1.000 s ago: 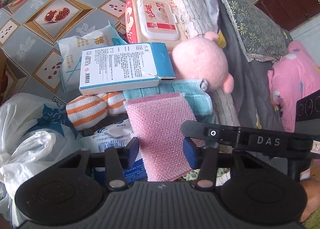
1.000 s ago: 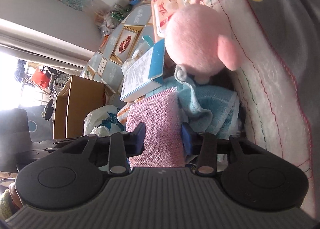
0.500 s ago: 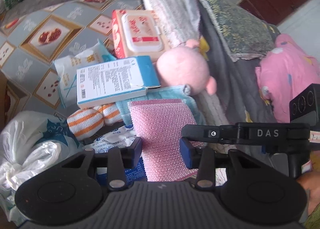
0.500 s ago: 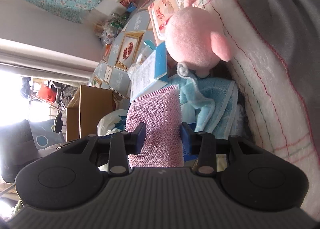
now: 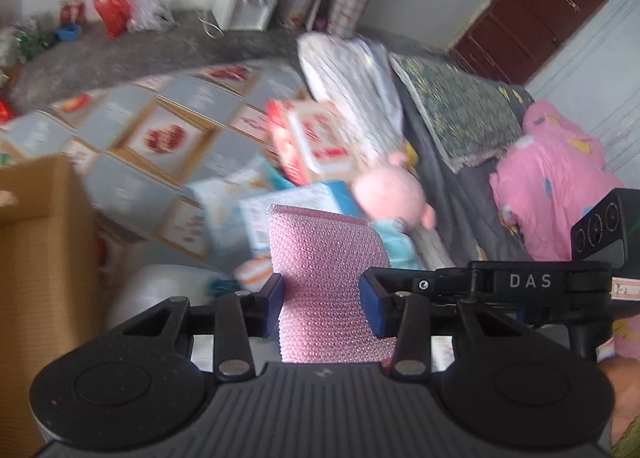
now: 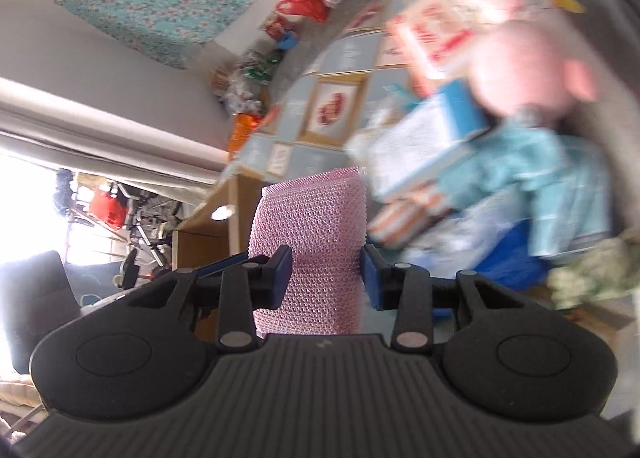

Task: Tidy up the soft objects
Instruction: 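Carry the pink sponge in the right tool over the cardboard box, then open the right tool to drop the sponge into the box, then reach the right tool to the pink plush toy and grasp it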

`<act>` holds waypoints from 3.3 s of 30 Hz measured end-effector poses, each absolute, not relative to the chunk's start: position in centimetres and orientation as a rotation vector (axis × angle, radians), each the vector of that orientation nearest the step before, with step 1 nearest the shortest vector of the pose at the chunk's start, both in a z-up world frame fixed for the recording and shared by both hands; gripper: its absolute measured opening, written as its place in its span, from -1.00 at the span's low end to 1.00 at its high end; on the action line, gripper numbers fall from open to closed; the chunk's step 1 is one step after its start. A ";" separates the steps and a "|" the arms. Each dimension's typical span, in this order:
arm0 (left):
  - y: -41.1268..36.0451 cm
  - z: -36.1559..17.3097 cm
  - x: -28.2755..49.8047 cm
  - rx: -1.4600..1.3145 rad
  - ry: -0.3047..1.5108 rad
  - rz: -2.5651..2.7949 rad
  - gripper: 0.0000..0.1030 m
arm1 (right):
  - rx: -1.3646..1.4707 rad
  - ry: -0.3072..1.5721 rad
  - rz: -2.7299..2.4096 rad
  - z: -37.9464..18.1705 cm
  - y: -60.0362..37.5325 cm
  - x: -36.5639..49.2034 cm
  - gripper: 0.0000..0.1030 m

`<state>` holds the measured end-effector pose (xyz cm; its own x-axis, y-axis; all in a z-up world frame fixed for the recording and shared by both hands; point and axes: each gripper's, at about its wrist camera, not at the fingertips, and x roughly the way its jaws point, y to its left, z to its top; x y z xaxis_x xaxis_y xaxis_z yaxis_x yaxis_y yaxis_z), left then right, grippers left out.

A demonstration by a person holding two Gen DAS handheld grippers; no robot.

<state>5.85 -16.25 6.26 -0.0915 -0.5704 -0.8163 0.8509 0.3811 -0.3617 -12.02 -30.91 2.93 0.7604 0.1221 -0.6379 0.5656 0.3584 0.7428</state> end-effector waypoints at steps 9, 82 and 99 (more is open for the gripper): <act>-7.4 9.3 15.9 0.263 1.056 -1.048 -0.17 | 1.144 0.677 -0.152 5.3 -24.3 1.9 -0.29; -27.5 1.7 2.9 0.421 1.022 -1.203 -0.03 | 1.002 0.542 -0.677 0.5 -44.1 -20.5 0.12; -34.9 -2.4 -2.4 0.551 1.031 -1.240 -0.38 | 1.155 0.633 -0.538 -9.4 -54.6 -16.1 -0.50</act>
